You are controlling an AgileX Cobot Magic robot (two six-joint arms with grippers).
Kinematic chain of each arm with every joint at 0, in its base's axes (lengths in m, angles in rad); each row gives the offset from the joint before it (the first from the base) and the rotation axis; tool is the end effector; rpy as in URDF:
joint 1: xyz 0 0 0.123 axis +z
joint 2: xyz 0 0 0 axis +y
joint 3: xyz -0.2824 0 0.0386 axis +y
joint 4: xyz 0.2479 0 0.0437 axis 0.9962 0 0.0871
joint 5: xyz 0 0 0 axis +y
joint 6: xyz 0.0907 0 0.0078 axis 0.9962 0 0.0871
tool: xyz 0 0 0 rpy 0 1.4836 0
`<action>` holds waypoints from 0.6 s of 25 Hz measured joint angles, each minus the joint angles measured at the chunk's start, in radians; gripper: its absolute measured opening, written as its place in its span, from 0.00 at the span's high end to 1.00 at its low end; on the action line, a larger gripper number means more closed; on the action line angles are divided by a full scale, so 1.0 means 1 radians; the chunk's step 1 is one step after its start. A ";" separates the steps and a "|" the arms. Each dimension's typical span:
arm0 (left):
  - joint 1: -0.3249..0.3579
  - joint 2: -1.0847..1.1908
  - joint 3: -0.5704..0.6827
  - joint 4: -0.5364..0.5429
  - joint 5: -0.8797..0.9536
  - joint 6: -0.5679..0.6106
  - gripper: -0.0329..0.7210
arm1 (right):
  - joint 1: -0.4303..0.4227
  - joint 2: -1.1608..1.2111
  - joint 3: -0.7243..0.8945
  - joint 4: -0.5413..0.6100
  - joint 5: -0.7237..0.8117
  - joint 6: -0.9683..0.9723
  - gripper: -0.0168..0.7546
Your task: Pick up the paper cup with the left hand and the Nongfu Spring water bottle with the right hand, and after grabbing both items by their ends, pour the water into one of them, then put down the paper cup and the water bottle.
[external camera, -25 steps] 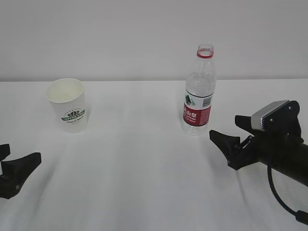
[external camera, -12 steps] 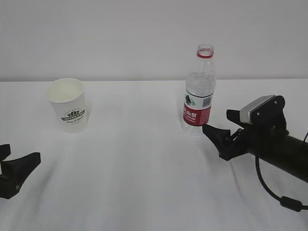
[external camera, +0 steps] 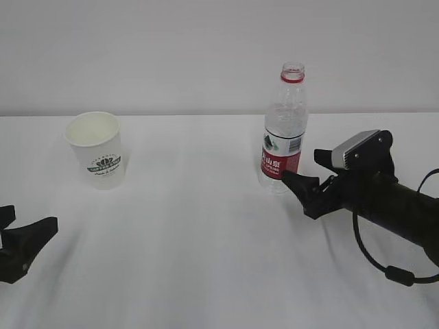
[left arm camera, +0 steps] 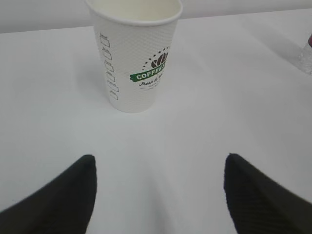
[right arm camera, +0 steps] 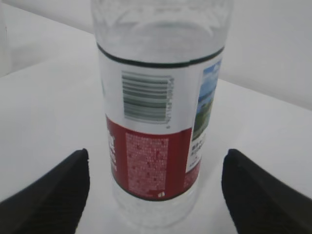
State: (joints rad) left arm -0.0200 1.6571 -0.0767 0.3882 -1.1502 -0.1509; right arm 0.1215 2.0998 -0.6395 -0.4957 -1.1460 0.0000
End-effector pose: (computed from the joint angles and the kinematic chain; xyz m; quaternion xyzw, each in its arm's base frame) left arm 0.1830 -0.0351 0.1215 0.1130 0.8112 -0.1464 0.5548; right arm 0.3183 0.0786 0.0832 -0.2639 0.7441 0.1484 0.5955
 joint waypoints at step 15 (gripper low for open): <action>0.000 0.000 0.000 0.000 0.000 0.000 0.17 | 0.026 0.008 -0.106 -0.039 0.029 0.066 0.14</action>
State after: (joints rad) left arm -0.0200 1.6571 -0.0767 0.3882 -1.1502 -0.1509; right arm 0.1477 2.1081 -0.7460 -0.5344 -1.1172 0.0656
